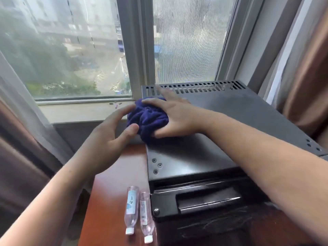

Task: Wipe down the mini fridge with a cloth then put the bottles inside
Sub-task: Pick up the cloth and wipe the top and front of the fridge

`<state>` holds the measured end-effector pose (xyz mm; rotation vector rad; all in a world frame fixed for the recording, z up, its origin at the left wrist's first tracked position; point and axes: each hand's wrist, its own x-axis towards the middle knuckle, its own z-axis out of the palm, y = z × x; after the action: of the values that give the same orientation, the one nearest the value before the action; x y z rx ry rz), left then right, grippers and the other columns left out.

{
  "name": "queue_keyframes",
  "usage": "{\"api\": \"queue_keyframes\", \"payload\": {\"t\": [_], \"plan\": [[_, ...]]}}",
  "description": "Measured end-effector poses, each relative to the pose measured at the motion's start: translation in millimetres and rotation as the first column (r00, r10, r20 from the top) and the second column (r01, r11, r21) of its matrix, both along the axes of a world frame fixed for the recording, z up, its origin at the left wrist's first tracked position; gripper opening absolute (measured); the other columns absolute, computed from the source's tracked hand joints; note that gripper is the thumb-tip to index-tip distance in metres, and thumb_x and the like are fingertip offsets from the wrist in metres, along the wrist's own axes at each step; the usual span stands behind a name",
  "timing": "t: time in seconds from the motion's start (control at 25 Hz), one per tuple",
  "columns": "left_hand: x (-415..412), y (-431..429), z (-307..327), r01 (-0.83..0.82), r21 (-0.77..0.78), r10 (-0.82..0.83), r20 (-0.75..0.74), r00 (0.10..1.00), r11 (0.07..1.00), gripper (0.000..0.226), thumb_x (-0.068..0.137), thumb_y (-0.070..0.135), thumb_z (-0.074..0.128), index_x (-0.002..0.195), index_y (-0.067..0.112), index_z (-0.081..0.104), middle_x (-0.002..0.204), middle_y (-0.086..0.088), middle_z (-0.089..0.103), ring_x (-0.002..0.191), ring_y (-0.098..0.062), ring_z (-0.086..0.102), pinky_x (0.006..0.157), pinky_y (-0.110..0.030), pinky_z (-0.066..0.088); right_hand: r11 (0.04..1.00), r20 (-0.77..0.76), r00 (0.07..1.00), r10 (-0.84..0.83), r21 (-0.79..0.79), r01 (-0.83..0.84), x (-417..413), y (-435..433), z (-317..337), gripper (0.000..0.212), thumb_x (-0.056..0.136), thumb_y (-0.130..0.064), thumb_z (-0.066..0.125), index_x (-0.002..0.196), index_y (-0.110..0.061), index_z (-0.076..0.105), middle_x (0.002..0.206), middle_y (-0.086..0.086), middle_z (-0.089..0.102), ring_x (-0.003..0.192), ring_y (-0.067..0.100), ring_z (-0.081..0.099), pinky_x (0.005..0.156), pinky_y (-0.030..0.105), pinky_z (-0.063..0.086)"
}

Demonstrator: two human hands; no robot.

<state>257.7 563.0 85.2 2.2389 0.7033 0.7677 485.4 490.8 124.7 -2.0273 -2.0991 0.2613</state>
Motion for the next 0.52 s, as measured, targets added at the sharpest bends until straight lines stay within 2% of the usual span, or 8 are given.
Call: {"api": "queue_keyframes", "payload": {"t": [0.08,0.12,0.2,0.28,0.4,0.52], "plan": [[-4.7,6.1,-6.4,-0.003,-0.069,0.006,0.038,0.999,0.998,0.051,0.092,0.052,0.052,0.143,0.044,0.048,0.146,0.025,0.052,0.139,0.002,0.045,0.121,-0.040,0.033,1.000,-0.133,0.991,-0.015,-0.019,0.013,3.2,29.0,1.0,0.111,0.055,-0.073,0.060,0.157,-0.034,0.035,0.158,0.005,0.040,0.147,0.026,0.037,0.125,0.047,0.027],[-5.1,7.5,-6.9,-0.010,-0.076,0.014,0.051,0.999,0.997,0.046,0.094,0.049,0.053,0.140,0.048,0.048,0.145,0.027,0.052,0.139,0.002,0.045,0.120,-0.042,0.034,0.999,-0.172,0.984,-0.038,-0.007,0.037,5.6,37.7,0.3,0.112,0.053,-0.072,0.058,0.156,-0.030,0.039,0.153,0.004,0.047,0.143,0.024,0.043,0.123,0.043,0.031],[-1.9,9.7,-5.5,-0.040,-0.063,0.044,0.064,0.997,0.997,0.042,0.100,0.038,0.055,0.139,0.051,0.045,0.143,0.031,0.049,0.138,0.007,0.042,0.121,-0.039,0.033,0.997,-0.151,0.986,-0.071,0.009,0.073,8.2,43.6,-2.9,0.110,0.052,-0.073,0.056,0.153,-0.031,0.043,0.149,0.004,0.050,0.140,0.023,0.045,0.122,0.041,0.032],[2.5,9.6,-3.3,-0.060,-0.037,0.061,0.045,0.997,0.998,0.046,0.102,0.036,0.054,0.147,0.042,0.042,0.150,0.024,0.043,0.141,0.008,0.035,0.123,-0.036,0.028,0.999,-0.092,0.995,-0.035,0.012,0.036,3.9,29.6,-2.3,0.105,0.056,-0.073,0.056,0.152,-0.033,0.043,0.146,0.003,0.048,0.141,0.022,0.043,0.123,0.040,0.029],[5.0,-4.9,0.6,0.049,0.030,-0.047,-0.050,0.998,0.998,0.065,0.091,0.058,0.048,0.152,0.035,0.039,0.161,0.014,0.033,0.148,0.007,0.025,0.125,-0.029,0.020,0.996,-0.080,0.993,0.092,-0.003,-0.092,-8.1,-28.1,-2.2,0.091,0.067,-0.065,0.065,0.150,-0.038,0.042,0.145,-0.006,0.046,0.140,0.016,0.044,0.123,0.039,0.031],[-3.7,-39.0,5.5,0.235,0.124,-0.211,-0.181,0.961,0.964,0.072,0.087,0.070,0.044,0.152,0.040,0.040,0.161,0.021,0.030,0.148,0.010,0.020,0.122,-0.019,0.018,0.992,-0.079,0.988,0.129,0.015,-0.128,-25.8,-94.5,-5.2,0.089,0.075,-0.056,0.076,0.153,-0.034,0.039,0.151,-0.013,0.041,0.143,0.009,0.040,0.123,0.031,0.029]]}}
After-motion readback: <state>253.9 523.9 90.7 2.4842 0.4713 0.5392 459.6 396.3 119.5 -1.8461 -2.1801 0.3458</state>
